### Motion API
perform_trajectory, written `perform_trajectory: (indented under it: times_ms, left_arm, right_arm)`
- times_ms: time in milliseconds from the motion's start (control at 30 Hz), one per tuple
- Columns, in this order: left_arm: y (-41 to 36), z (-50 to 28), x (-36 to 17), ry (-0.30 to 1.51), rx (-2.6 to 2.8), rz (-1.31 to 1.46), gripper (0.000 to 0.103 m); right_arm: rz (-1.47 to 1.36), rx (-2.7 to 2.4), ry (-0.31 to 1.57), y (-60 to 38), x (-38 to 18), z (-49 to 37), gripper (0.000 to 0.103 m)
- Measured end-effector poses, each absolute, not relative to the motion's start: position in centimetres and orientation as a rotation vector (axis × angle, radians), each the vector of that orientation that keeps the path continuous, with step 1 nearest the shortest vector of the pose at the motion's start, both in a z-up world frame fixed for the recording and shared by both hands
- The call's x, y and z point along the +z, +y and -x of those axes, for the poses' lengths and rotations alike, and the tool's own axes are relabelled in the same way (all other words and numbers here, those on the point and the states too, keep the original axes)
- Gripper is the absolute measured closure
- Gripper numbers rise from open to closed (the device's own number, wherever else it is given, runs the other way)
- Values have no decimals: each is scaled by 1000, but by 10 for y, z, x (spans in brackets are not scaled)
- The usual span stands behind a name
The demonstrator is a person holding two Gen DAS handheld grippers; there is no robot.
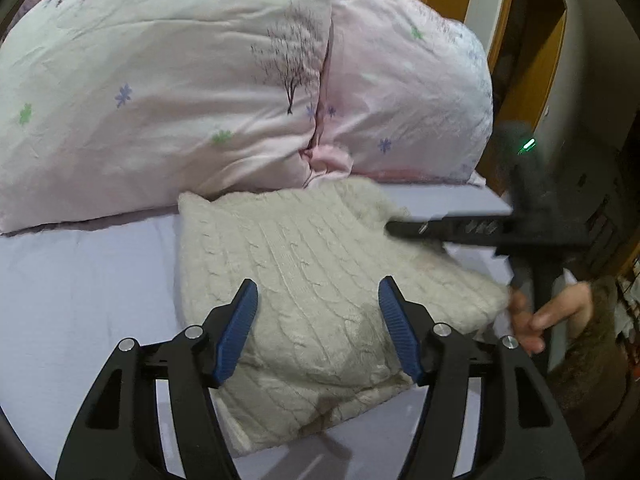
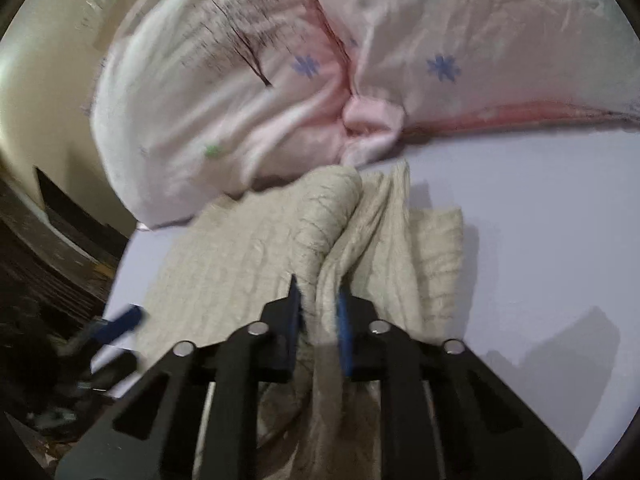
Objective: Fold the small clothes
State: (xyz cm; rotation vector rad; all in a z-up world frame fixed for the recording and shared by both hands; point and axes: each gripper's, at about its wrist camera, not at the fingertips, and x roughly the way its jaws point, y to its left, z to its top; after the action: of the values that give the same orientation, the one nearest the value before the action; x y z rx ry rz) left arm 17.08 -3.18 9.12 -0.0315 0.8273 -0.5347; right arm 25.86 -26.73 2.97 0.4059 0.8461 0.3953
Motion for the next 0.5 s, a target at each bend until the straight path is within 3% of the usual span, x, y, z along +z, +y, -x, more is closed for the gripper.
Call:
perform_trajectory:
  times_ms: [133, 233, 300, 367, 433, 500]
  left_arm:
    - [-43, -158, 95, 788, -607, 0, 39]
    - [-59, -145, 92, 769, -656, -93, 39]
    - [-75, -137, 79, 791, -666, -202, 38]
    - [-82, -129, 73, 789, -665, -257, 38]
    - [-82, -123, 72, 780, -661, -272, 37]
    - [-78, -123, 72, 789, -671, -239, 36]
  right_arm:
    - [-386, 334, 671, -291, 62, -227, 92]
    - [-337, 227, 766, -302, 42, -232, 89]
    - [-331, 158, 891, -309, 16, -237, 76]
    - [-349, 127, 809, -315, 27, -218, 67]
    - [-362, 150, 713, -313, 46, -194, 66]
    - [-352, 236, 668, -308, 62, -171, 57]
